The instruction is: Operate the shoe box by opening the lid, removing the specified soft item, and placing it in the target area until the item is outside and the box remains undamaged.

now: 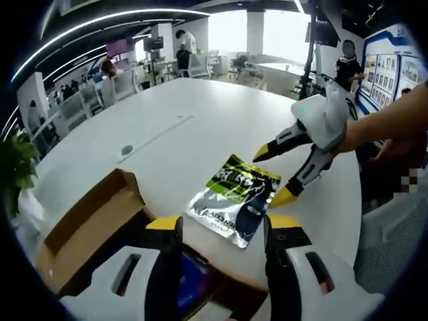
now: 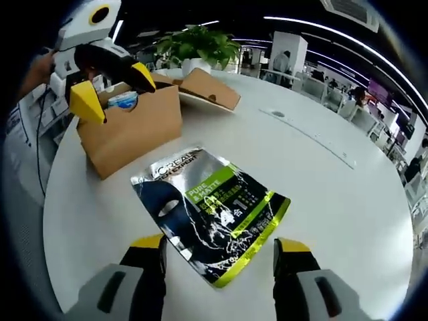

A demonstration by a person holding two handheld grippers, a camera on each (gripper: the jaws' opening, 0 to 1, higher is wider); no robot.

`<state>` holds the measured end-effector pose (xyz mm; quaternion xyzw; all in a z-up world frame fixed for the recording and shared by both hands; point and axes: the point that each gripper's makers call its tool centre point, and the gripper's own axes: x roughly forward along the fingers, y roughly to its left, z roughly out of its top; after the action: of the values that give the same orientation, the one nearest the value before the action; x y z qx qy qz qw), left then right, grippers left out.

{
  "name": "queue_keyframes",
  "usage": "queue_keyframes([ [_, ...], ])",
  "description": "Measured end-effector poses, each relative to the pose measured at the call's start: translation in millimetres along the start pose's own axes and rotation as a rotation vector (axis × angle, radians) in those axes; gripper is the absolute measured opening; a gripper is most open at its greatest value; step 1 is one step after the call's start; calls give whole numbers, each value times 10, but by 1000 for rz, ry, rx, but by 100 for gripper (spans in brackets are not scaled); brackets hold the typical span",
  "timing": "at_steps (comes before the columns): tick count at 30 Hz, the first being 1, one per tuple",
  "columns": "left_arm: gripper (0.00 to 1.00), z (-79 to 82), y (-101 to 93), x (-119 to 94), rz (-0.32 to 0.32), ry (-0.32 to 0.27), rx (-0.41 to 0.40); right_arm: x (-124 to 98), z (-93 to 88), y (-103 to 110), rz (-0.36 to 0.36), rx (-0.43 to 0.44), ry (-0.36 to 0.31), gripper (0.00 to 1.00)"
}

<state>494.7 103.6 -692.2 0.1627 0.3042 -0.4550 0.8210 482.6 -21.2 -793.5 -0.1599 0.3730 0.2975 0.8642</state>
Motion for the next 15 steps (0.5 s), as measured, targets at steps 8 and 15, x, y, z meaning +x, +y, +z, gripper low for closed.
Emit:
queue_keyframes([
  [8, 50, -34, 58, -167, 25, -17, -10, 10, 15, 36, -10, 27, -8, 60],
  [15, 50, -81, 175, -311, 54, -30, -30, 51, 52, 70, -13, 46, -19, 60],
])
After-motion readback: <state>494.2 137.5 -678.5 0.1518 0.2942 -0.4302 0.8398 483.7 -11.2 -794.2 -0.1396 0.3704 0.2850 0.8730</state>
